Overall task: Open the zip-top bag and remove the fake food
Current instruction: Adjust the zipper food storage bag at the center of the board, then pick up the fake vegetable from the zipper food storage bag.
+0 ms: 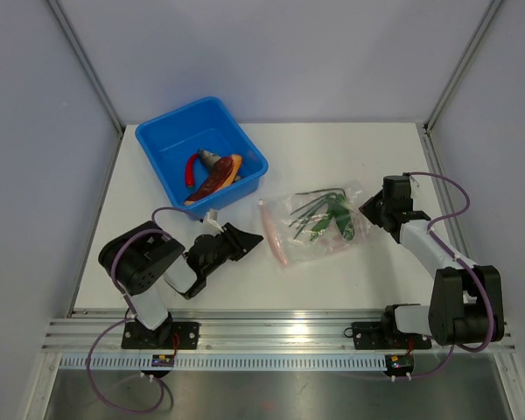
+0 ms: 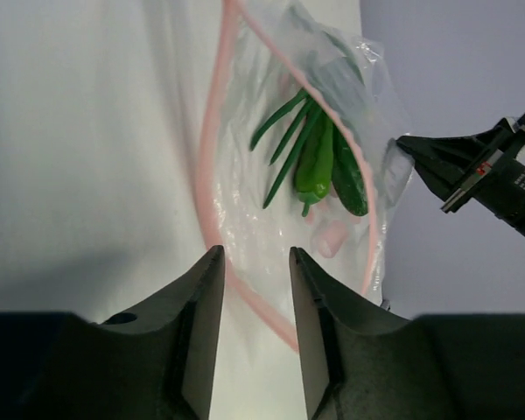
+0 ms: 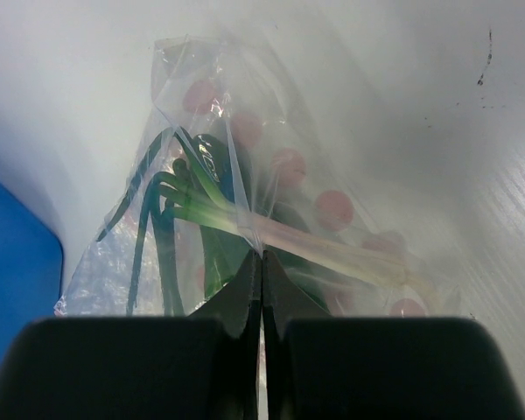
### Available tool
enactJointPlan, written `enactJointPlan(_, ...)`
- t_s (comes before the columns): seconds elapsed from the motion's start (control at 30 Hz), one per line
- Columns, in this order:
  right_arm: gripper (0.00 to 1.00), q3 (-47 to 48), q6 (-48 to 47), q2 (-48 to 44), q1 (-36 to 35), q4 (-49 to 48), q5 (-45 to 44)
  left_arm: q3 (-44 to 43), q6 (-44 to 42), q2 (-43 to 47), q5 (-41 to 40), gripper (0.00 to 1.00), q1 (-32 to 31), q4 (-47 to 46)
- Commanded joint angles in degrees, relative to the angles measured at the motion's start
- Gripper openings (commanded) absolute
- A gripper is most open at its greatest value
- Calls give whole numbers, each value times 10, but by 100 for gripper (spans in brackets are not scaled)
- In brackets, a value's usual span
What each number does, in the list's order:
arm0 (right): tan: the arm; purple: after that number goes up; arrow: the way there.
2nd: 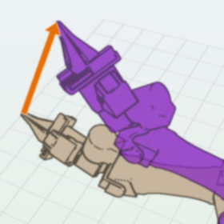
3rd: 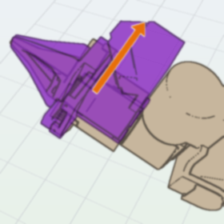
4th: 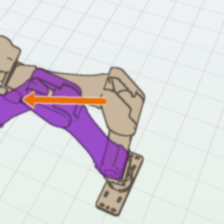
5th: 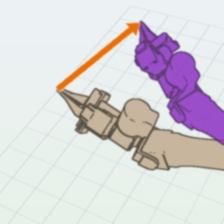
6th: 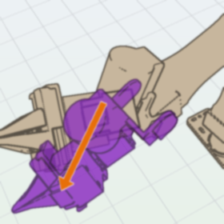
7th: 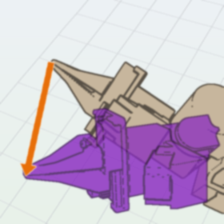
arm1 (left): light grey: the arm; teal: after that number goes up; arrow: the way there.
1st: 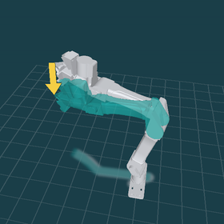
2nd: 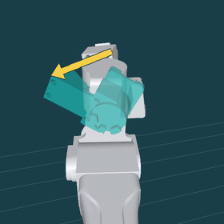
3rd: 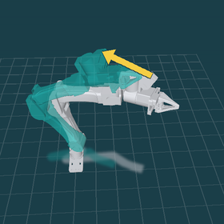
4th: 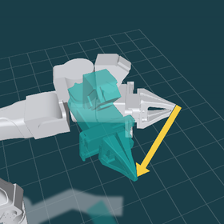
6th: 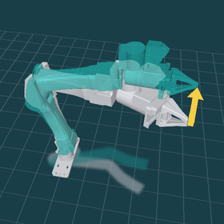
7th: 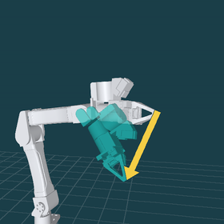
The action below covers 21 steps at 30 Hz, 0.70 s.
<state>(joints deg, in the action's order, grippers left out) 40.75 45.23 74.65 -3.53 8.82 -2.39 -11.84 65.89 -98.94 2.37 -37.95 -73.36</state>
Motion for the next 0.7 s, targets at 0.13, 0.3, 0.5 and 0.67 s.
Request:
enactJointPlan(0.13, 0, 4, -6, -10, 5, -13, -8, -10, 17, -30, -21, 25, -18, -220)
enactJointPlan(0.3, 0, 3, -5, -10, 5, -13, -7, -42, 26, -62, -22, 14, -28, -220)
enactJointPlan(0.5, 0, 2, -7, -10, 4, -15, -4, -77, 16, -82, -22, 23, -42, -220)
enactJointPlan(0.67, 0, 1, -6, -10, 5, -17, 1, -107, 0, -72, -21, 28, -55, -169)
